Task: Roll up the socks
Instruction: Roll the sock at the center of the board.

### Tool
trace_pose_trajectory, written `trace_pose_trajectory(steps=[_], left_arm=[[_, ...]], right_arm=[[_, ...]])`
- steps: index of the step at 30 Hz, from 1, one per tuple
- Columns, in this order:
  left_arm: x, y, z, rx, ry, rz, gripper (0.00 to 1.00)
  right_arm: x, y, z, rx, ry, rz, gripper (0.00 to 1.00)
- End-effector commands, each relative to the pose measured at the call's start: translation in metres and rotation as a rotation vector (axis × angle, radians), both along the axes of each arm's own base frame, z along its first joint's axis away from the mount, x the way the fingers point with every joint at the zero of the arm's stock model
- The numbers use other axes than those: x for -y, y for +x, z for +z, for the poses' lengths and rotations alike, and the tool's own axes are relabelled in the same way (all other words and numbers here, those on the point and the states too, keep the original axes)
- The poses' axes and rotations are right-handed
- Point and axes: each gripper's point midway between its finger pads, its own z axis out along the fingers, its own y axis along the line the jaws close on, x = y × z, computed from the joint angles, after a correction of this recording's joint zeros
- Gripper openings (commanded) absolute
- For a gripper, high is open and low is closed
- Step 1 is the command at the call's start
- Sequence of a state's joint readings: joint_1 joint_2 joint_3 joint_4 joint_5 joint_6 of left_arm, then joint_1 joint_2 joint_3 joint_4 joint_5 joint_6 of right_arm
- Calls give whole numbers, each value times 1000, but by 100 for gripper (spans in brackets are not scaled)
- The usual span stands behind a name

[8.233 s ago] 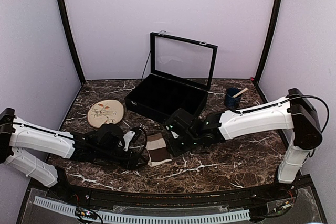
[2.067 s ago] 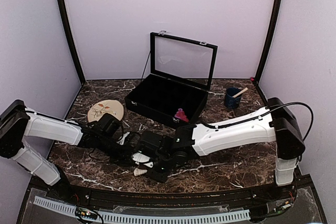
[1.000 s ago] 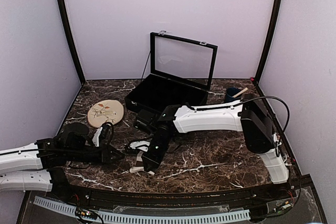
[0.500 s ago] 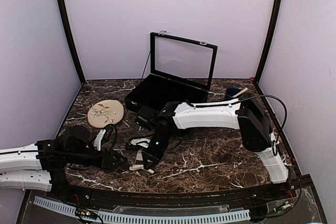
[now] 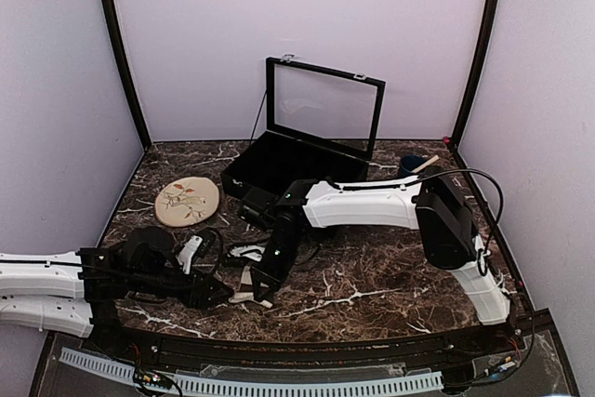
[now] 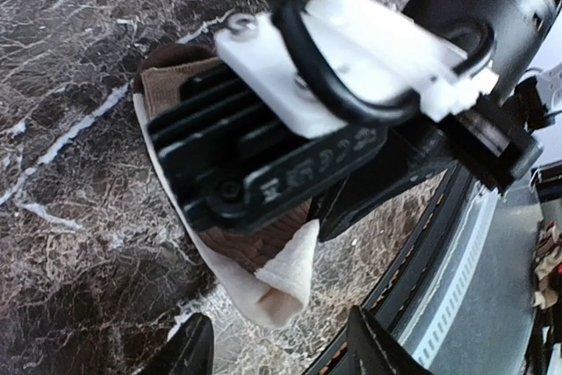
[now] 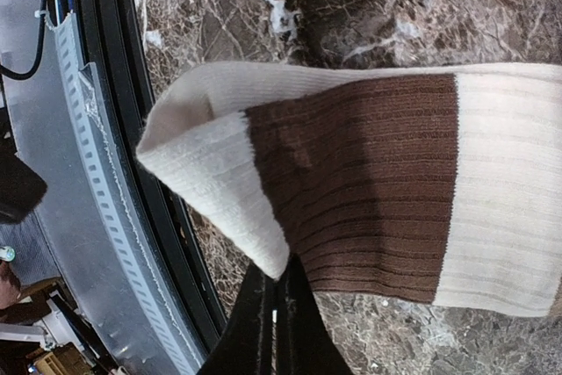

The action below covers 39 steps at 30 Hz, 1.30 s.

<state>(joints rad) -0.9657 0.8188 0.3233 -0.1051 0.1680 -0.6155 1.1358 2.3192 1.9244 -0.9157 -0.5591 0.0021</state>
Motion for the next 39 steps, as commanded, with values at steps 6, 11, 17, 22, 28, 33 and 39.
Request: trace_pose_trajectory(steps=[6,11,17,22,28,33,39], left_arm=[[18,0,1,83,34,-123,55],[25,2,4,110,39,-138,55],[33,3,1,120,62,-161,55],[35,5,-8,119,104,-164,54],[38,9,-13,127,123,-159,52],[42,12,-12,140,122,-158,50],[45,11,-19,125,133,-175,45]], right_arm=[[-2,8,3,-30,6,-10,0],[-1,7,2,-39,5,-8,0],[-2,6,3,-48,9,-5,0],[-2,5,4,-53,12,-1,0],[-1,3,5,-60,11,1,0],[-1,2,5,-65,12,3,0],[-1,2,3,-70,11,4,0]])
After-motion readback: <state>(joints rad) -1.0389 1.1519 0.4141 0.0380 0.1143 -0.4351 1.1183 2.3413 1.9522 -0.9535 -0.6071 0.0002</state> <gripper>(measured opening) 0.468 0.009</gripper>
